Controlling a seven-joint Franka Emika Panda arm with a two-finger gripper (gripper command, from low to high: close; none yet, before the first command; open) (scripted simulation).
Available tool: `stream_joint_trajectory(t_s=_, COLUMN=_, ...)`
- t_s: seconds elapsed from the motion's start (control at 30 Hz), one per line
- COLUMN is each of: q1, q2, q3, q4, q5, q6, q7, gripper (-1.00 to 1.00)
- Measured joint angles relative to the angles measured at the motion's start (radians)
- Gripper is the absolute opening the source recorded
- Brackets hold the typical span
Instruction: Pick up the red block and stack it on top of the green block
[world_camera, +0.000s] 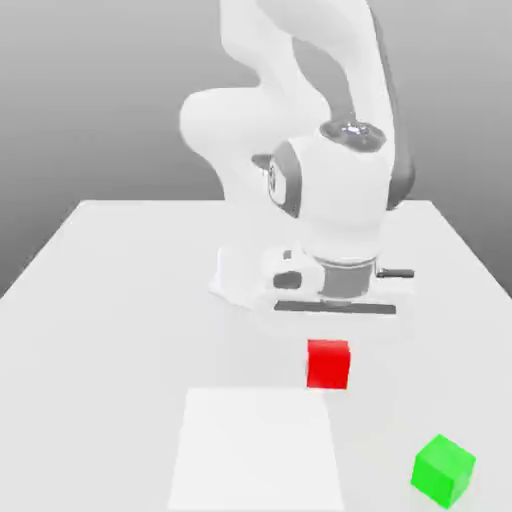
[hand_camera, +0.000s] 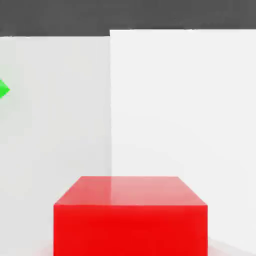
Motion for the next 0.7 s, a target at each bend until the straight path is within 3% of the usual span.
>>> stream_joint_trajectory(t_s=0.4, q1=0.044, q2=0.179, q3=0.107, q4=0.311, q5=-0.009, q6=-0.142, q7=-0.479, gripper=-1.0)
stream_joint_trajectory(t_s=0.57, q1=0.074, q2=0.33, q3=0.085, q4=0.358, q5=-0.077, q6=-0.043, q7=-0.491, gripper=-1.0)
stream_joint_trajectory(t_s=0.6, q1=0.081, q2=0.353, q3=0.077, q4=0.36, q5=-0.089, q6=-0.023, q7=-0.484, gripper=1.0)
stream_joint_trajectory(t_s=0.7, q1=0.081, q2=0.353, q3=0.077, q4=0.36, q5=-0.089, q6=-0.023, q7=-0.484, gripper=1.0)
